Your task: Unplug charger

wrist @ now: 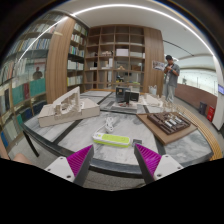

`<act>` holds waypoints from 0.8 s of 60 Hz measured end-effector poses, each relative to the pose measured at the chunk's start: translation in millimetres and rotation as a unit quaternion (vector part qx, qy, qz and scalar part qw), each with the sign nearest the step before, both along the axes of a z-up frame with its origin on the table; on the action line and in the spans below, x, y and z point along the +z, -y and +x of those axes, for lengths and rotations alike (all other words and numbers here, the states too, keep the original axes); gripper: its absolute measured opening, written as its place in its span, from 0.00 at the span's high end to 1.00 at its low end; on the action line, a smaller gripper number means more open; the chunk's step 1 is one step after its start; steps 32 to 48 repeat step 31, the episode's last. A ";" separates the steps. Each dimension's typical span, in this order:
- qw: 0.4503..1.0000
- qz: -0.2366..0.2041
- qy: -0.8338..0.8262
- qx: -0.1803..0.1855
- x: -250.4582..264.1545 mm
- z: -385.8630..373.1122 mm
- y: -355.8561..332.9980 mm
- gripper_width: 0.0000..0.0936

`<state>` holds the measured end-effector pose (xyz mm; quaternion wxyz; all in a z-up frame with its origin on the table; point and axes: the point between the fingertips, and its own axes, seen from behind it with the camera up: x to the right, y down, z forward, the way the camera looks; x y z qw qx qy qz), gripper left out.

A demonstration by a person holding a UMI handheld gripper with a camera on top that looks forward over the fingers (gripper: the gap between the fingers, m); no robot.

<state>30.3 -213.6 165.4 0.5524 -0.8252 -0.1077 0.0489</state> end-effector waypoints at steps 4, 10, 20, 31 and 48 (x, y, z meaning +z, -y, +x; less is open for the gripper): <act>1.000 0.001 0.001 0.000 -2.9 -1.2 4.0 0.10; 1.000 -0.010 -0.007 0.000 -11.9 0.6 8.2 0.10; 1.000 -0.017 -0.004 -0.015 -22.2 11.3 7.8 0.10; 0.999 -0.030 -0.037 -0.018 -33.1 9.3 2.1 0.10; 0.999 -0.030 -0.037 -0.018 -33.1 9.3 2.1 0.10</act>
